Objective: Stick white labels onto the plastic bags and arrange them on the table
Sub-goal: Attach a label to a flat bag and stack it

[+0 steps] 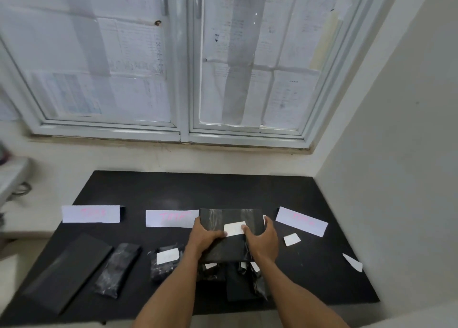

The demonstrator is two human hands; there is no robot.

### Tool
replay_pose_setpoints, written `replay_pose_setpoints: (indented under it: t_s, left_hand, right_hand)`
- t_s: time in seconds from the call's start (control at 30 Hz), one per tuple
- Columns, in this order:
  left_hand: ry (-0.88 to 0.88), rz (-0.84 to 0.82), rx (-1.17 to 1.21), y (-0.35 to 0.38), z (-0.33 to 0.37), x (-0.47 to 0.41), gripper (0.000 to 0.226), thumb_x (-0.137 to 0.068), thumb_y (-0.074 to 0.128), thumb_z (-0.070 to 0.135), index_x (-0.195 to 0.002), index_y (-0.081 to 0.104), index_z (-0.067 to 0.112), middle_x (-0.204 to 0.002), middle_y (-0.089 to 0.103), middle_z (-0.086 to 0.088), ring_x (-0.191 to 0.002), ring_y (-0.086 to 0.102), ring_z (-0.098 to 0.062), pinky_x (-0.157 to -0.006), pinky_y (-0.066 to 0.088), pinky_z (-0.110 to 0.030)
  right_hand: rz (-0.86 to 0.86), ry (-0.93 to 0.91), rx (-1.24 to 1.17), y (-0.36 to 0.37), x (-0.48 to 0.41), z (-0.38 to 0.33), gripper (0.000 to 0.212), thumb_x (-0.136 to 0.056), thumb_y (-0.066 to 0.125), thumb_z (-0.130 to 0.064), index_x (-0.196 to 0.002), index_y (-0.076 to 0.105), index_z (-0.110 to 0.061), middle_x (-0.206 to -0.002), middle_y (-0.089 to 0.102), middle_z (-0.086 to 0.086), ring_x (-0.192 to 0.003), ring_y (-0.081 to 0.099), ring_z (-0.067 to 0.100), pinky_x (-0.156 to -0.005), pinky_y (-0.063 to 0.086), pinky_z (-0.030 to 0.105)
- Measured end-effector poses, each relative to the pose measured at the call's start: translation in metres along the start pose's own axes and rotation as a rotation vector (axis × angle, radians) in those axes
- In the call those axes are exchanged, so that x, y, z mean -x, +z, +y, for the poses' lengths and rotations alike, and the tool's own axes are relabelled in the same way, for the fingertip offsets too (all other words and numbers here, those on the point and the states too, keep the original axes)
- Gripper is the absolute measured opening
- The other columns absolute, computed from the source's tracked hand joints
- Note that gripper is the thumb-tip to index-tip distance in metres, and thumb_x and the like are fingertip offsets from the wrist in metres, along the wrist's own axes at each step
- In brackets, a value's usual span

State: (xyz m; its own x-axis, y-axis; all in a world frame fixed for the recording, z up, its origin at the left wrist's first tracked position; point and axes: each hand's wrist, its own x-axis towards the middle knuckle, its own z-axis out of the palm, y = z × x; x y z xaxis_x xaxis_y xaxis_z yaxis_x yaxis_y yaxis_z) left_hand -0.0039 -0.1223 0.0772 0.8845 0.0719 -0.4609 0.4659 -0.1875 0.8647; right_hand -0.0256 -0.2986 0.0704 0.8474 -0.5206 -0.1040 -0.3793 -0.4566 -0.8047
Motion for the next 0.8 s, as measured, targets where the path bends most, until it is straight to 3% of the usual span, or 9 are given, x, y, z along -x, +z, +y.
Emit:
replay_pose_setpoints:
  t_s: [0.1, 0.23, 0.37, 0.53, 0.63, 0.7, 0.8]
  left_hand:
    - [-0.024, 0.176, -0.091, 0.002, -0.004, 0.008, 0.102, -0.052, 0.084, 0.059, -0.135, 0.042, 0.015, -0.129, 0.059, -0.005, -0.116, 0.057, -0.03, -0.094, 0.047, -0.035]
    - [-0.033, 0.285, -0.132, -0.003, -0.021, 0.004, 0.1, -0.052, 0.072, 0.074, -0.132, 0.046, 0.019, -0.129, 0.06, -0.004, -0.116, 0.057, -0.029, -0.095, 0.049, -0.044]
    - [-0.098, 0.343, -0.122, -0.015, -0.043, 0.001, 0.082, -0.065, 0.076, 0.06, -0.128, 0.046, 0.017, -0.126, 0.062, -0.007, -0.112, 0.059, -0.031, -0.095, 0.048, -0.045]
    - [-0.147, 0.238, -0.07, -0.034, -0.071, 0.001, 0.124, -0.057, 0.091, 0.029, -0.153, 0.013, 0.02, -0.149, 0.04, -0.009, -0.133, 0.043, -0.031, -0.109, 0.038, -0.042]
    - [-0.133, 0.213, -0.046, -0.044, -0.082, -0.003, 0.125, -0.059, 0.089, 0.009, -0.154, 0.009, 0.023, -0.152, 0.034, -0.01, -0.136, 0.039, -0.029, -0.112, 0.034, -0.041]
    - [-0.124, 0.244, -0.056, -0.051, -0.085, -0.007, 0.118, -0.064, 0.085, 0.008, -0.154, 0.012, 0.023, -0.15, 0.038, -0.012, -0.133, 0.042, -0.029, -0.109, 0.037, -0.039]
    - [-0.123, 0.34, -0.14, -0.059, -0.085, -0.011, 0.113, -0.065, 0.085, 0.031, -0.154, 0.015, 0.024, -0.15, 0.039, -0.009, -0.135, 0.042, -0.029, -0.105, 0.039, -0.041]
  right_hand:
    - [0.012, 0.09, 0.022, 0.015, 0.004, -0.014, 0.095, -0.064, 0.072, -0.067, -0.138, 0.035, -0.019, -0.134, 0.053, 0.006, -0.121, 0.054, 0.027, -0.092, 0.046, 0.04]
    - [-0.05, 0.055, 0.002, 0.03, 0.006, -0.005, 0.081, -0.068, 0.067, -0.068, -0.128, 0.043, -0.019, -0.124, 0.058, 0.007, -0.113, 0.056, 0.026, -0.088, 0.048, 0.039]
    - [-0.254, -0.025, -0.06, 0.044, 0.007, 0.012, 0.07, -0.078, 0.073, -0.045, -0.135, 0.043, -0.017, -0.132, 0.053, 0.008, -0.121, 0.048, 0.025, -0.099, 0.043, 0.036]
    - [-0.427, -0.044, 0.022, 0.063, 0.014, 0.024, 0.078, -0.076, 0.077, -0.029, -0.142, 0.037, -0.017, -0.141, 0.047, 0.006, -0.129, 0.045, 0.025, -0.107, 0.039, 0.035]
    - [-0.442, -0.041, 0.084, 0.075, 0.021, 0.024, 0.084, -0.073, 0.08, -0.029, -0.143, 0.035, -0.015, -0.14, 0.048, 0.008, -0.128, 0.046, 0.026, -0.105, 0.039, 0.033]
    - [-0.436, -0.033, 0.093, 0.086, 0.027, 0.023, 0.086, -0.072, 0.08, -0.032, -0.143, 0.035, -0.014, -0.14, 0.048, 0.008, -0.127, 0.046, 0.025, -0.104, 0.039, 0.032]
    - [-0.383, -0.01, 0.082, 0.102, 0.036, 0.015, 0.087, -0.068, 0.081, -0.044, -0.139, 0.037, -0.018, -0.136, 0.051, 0.007, -0.123, 0.05, 0.025, -0.102, 0.043, 0.036]
